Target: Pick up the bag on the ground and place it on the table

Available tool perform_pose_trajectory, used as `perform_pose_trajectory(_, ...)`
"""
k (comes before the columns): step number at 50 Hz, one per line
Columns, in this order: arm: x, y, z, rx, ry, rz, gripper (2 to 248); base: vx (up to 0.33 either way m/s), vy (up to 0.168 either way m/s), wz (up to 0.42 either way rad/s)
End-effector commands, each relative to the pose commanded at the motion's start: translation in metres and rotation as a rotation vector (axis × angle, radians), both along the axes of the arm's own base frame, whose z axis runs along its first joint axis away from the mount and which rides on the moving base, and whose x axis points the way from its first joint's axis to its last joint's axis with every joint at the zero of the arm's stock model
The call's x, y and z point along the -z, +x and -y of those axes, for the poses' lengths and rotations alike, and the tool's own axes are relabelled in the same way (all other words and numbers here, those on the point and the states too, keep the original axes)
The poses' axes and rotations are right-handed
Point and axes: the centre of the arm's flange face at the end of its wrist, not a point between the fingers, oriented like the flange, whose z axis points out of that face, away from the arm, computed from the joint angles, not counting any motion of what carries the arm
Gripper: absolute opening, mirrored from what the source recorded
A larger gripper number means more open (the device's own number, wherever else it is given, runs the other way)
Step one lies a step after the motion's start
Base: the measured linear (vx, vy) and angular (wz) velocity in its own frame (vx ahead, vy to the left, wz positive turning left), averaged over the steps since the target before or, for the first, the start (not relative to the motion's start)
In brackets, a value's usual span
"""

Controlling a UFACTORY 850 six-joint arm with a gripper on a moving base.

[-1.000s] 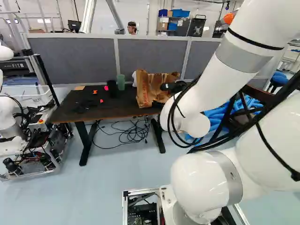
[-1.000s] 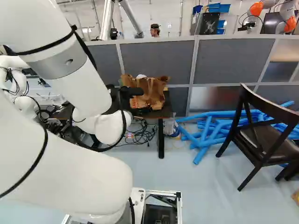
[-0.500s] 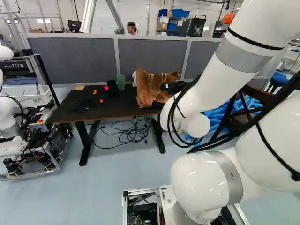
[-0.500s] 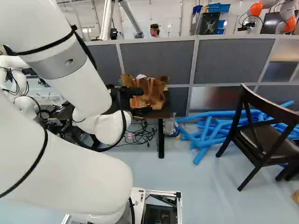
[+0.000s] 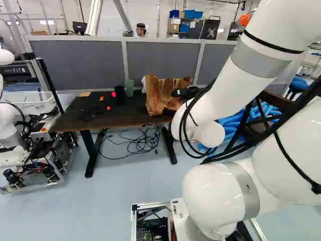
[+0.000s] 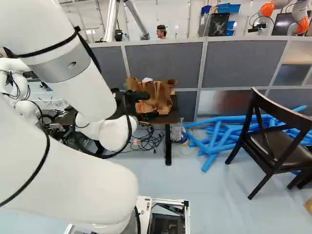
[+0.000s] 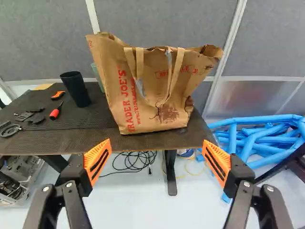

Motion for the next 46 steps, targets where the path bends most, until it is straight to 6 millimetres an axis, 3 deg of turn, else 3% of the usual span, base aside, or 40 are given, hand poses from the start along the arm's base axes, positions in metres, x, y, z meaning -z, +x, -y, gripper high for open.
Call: perform_pose_trajectory(46,0.0,0.0,0.0,0.0,0.0,0.0,247,0.0,0.0,0.0)
